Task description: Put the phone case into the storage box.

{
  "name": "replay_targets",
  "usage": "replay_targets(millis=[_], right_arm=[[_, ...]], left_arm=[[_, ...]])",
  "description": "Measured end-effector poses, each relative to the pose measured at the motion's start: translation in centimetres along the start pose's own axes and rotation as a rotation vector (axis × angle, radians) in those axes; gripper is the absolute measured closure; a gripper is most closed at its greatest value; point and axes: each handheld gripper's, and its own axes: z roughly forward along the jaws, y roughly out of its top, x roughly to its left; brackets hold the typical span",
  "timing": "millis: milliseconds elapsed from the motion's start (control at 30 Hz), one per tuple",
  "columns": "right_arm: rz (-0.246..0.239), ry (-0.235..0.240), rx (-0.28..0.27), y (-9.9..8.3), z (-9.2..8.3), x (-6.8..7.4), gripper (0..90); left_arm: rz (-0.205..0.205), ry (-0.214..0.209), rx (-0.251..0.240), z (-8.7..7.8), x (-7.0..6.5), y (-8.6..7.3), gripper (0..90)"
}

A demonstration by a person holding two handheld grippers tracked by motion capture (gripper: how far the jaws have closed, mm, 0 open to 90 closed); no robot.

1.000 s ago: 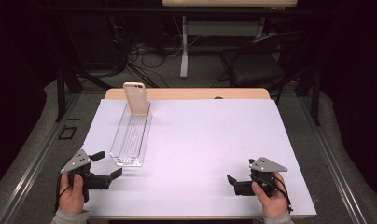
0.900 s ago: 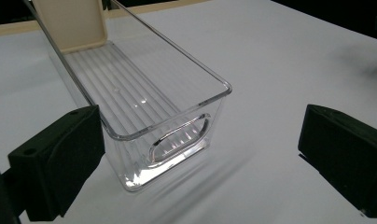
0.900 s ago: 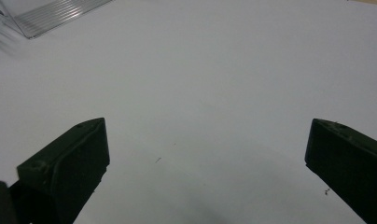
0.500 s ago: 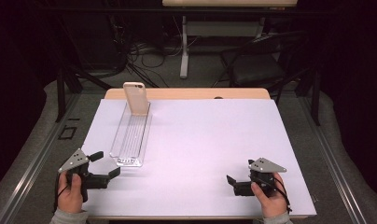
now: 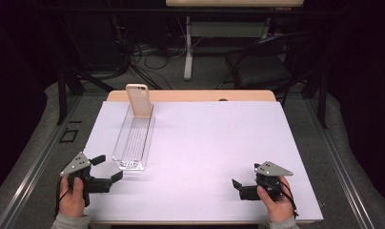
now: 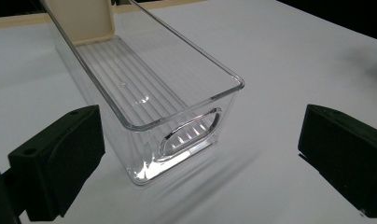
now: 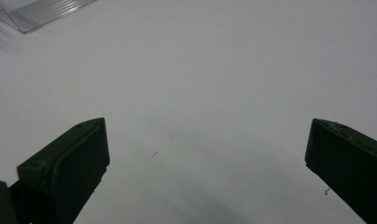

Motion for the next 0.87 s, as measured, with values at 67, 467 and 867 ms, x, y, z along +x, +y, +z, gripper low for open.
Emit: replay_targets(millis=[67, 467, 867], right_arm=[[0.004, 0.001, 0.001, -0.03, 0.01, -0.02, 0.0], [0.005, -0.002, 0.004, -0.19, 0.13, -0.10, 0.0], [0.009, -0.001, 0.005, -0.27, 0.19, -0.17, 0.0]], left_arm=[[0.001, 0.000, 0.000, 0.01, 0.00, 0.00, 0.7], [-0.008, 0.003, 0.000, 0.02, 0.14, -0.10, 0.7], [-0.014, 0.007, -0.005, -0.05, 0.27, -0.10, 0.7]])
